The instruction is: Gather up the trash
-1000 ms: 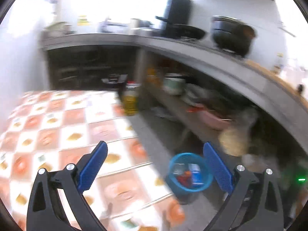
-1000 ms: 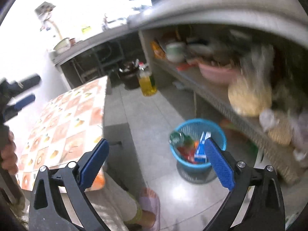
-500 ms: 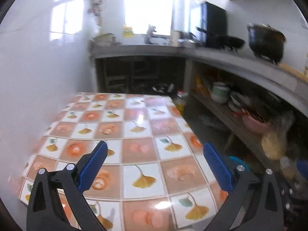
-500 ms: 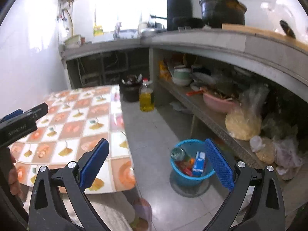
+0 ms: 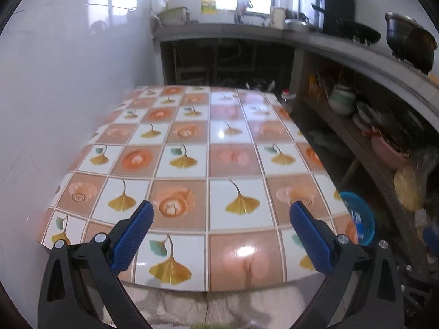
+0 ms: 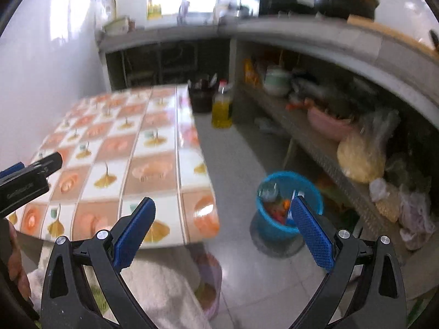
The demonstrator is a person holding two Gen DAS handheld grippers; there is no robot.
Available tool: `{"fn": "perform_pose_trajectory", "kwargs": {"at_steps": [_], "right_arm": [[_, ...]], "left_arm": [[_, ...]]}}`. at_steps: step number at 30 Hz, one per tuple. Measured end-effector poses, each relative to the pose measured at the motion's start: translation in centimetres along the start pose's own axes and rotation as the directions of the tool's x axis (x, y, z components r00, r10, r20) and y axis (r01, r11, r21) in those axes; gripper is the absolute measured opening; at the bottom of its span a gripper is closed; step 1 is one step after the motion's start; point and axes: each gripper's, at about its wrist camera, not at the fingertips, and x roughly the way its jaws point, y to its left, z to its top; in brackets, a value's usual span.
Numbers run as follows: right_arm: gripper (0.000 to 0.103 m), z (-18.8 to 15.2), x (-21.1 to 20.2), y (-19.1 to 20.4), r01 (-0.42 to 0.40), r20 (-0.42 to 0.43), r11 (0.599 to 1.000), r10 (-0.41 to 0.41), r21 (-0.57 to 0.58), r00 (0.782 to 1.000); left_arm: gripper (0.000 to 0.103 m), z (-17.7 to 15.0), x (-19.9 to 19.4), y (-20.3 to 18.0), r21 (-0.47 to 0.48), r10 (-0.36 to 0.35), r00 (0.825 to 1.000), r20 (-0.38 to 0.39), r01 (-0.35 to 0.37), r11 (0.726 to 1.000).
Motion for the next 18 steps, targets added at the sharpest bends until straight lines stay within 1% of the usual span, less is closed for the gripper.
{"fn": "perform_pose_trajectory", "kwargs": {"at_steps": [2, 8, 14, 18], "right_arm": [[0.095, 0.0, 0.1, 0.1, -0.008, -0.01, 1.0, 0.008, 0.003, 1.0], [0.095, 0.0, 0.0, 0.1, 0.02, -0.015, 1.0, -0.02, -0.002, 1.0], [0.095, -0.1, 0.4, -0.7, 0.038, -0.034, 0.999, -0.038, 0.018, 0.999], [0.095, 0.0, 0.6, -0.9, 0.043, -0.036, 0.999, -0.043, 0.02, 0.998]], "left_arm": [[0.097, -0.3, 0.2, -0.4, 0.018, -0.009, 1.0, -0.025, 0.01, 1.0], [0.097, -1.0, 1.4, -0.9, 0.048, -0.016, 0.994, -0.107, 0.021, 0.999], [0.097, -1.2, 1.7, -1.7, 0.08, -0.034, 0.991, -0.13, 0.044, 0.996], [0.097, -1.2, 1.8, -1.9, 0.086, -0.035, 0.99, -0.139, 0.047, 0.995]]}}
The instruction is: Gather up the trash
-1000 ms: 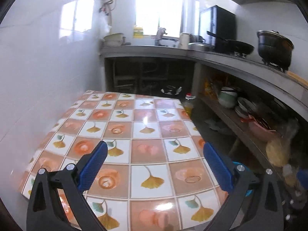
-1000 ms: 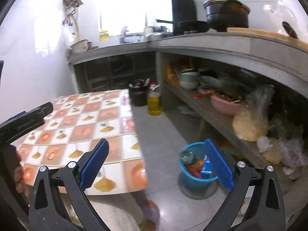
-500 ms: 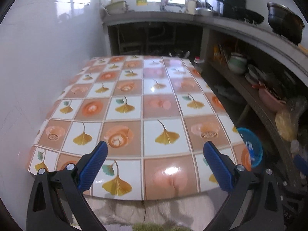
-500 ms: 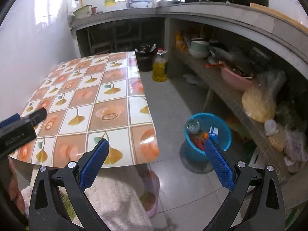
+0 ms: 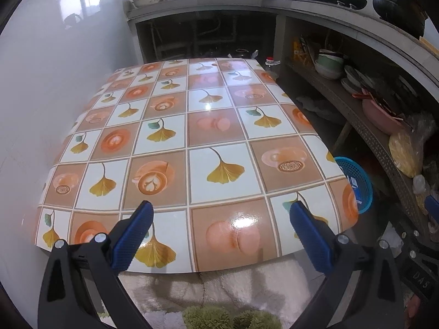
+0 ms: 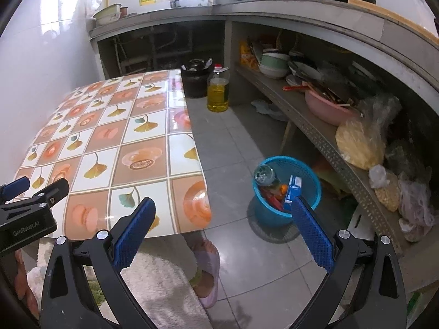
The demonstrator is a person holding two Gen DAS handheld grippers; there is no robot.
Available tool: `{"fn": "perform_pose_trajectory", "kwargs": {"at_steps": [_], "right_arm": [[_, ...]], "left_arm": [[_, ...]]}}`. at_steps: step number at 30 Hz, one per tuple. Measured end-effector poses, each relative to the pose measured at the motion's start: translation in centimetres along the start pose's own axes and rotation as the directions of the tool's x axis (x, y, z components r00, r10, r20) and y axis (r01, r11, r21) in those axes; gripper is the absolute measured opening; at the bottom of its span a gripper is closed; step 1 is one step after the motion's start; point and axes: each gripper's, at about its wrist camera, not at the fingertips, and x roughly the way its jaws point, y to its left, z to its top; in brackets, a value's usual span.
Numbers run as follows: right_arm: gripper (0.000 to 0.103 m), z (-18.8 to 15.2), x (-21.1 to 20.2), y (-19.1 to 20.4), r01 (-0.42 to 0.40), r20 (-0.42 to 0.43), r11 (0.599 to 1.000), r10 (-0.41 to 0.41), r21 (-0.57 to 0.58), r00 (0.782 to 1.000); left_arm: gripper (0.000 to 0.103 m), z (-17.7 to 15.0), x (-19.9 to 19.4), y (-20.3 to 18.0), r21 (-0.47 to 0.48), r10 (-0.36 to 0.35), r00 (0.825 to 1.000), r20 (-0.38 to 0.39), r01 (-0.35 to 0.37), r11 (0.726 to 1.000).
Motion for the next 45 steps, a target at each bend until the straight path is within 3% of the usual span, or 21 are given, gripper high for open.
{"fn": "perform_pose_trajectory", "kwargs": {"at_steps": [28, 45], "right_arm": [[0.095, -0.3, 0.5, -0.7, 0.02, -0.002, 1.0, -0.02, 0.004, 1.0], [0.095, 0.1, 0.6, -1.2, 0.026, 0.003, 1.0, -0.026, 0.006, 1.0]], "left_arm": [[0.097, 0.2, -0.4, 0.0, 0.0, 0.008, 1.0, 0.017, -0.008, 1.0], [0.097, -0.1, -0.9, 2.7, -0.098, 0.038, 0.999, 0.019, -0.036, 0.995]]}}
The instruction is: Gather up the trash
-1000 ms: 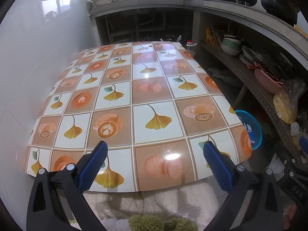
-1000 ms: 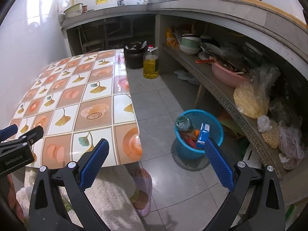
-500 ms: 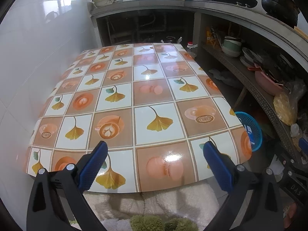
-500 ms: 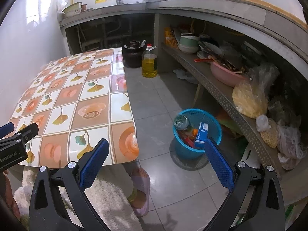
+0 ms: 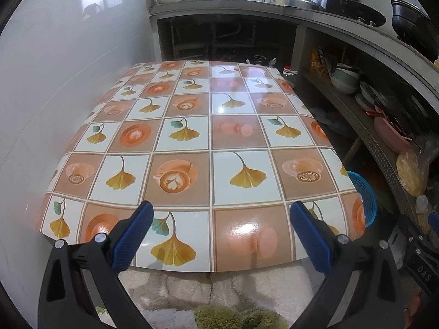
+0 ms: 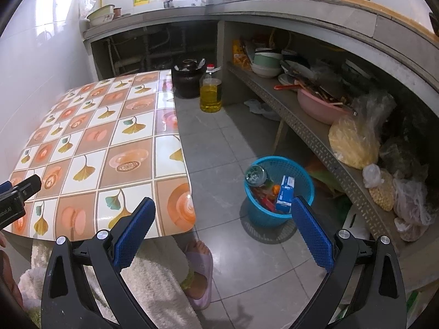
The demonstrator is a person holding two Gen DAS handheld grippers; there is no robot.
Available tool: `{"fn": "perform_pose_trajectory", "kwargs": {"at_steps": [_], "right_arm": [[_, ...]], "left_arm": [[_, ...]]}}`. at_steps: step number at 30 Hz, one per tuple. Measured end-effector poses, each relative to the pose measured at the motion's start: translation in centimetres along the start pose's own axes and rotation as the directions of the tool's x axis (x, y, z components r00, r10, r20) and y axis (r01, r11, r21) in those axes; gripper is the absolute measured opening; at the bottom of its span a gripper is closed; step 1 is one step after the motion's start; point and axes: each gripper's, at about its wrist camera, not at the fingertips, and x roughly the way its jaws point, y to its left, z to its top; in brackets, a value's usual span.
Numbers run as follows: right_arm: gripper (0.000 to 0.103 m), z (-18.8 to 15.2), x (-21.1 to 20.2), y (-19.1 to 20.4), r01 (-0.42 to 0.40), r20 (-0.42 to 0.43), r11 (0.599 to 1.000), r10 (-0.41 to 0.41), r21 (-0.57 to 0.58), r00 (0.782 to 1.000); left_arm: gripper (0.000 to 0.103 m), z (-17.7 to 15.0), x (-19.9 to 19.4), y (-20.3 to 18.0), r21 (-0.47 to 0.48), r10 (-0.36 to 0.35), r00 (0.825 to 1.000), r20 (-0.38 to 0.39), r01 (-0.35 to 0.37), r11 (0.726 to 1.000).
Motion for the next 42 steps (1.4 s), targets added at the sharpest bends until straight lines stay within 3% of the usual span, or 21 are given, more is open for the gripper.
{"fn": "perform_pose_trajectory", "kwargs": {"at_steps": [11, 42], "right_arm": [[0.095, 0.2, -0.4, -1.5, 0.026, 0.012, 0.999, -0.026, 0.023, 1.0], [0.095, 0.1, -0.4, -1.0, 0.023, 0.01, 1.0, -0.023, 0.008, 1.0]], "left_arm": [[0.097, 0.1, 0.0, 0.2, 0.002, -0.001, 1.0, -0.002, 0.001, 1.0], [0.097, 0.2, 0.2, 0.1, 0.002, 0.0, 1.0, -0.005, 0.0, 1.0]]}}
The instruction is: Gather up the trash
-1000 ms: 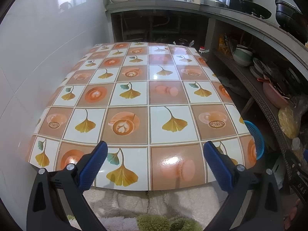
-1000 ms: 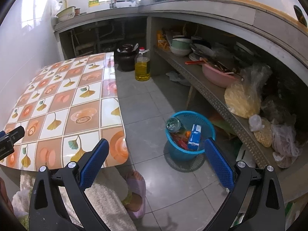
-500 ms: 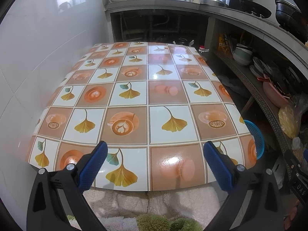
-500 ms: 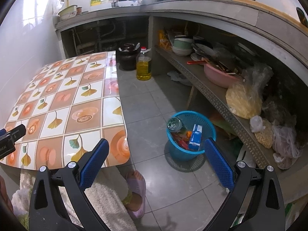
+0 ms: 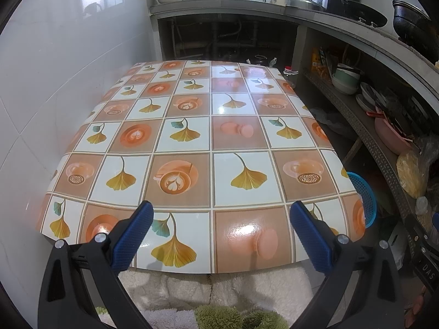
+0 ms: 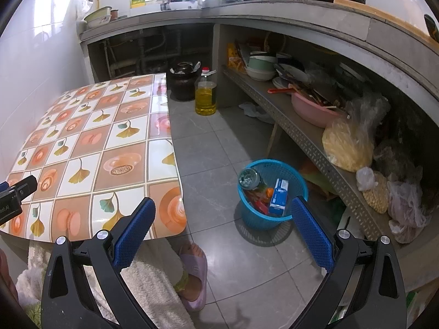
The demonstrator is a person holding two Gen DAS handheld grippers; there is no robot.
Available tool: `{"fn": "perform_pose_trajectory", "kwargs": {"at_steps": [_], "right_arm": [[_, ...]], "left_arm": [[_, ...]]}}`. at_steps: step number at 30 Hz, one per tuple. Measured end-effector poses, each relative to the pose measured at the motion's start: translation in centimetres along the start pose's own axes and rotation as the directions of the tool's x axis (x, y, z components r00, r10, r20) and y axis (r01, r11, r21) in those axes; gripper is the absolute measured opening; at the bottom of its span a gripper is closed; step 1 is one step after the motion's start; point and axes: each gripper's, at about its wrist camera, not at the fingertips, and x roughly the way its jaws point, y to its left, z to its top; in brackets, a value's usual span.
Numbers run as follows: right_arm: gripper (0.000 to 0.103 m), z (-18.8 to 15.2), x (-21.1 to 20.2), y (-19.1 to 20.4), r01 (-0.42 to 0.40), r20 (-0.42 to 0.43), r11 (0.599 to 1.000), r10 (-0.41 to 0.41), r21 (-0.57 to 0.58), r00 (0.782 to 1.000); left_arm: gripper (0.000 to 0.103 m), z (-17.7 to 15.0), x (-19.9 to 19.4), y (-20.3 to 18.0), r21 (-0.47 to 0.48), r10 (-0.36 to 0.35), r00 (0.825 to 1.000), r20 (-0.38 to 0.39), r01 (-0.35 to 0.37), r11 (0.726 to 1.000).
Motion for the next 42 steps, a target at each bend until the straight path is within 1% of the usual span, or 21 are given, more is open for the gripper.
{"fn": "perform_pose_trajectory", "kwargs": {"at_steps": [42], "right_arm": [[0.095, 0.35, -0.05, 0.37, -0.003, 0.0, 1.0, 0.003, -0.009, 1.0]], "left_arm": [[0.097, -0.1, 0.03, -0.03, -0.001, 0.001, 1.0, -0.003, -0.001, 1.0]]}}
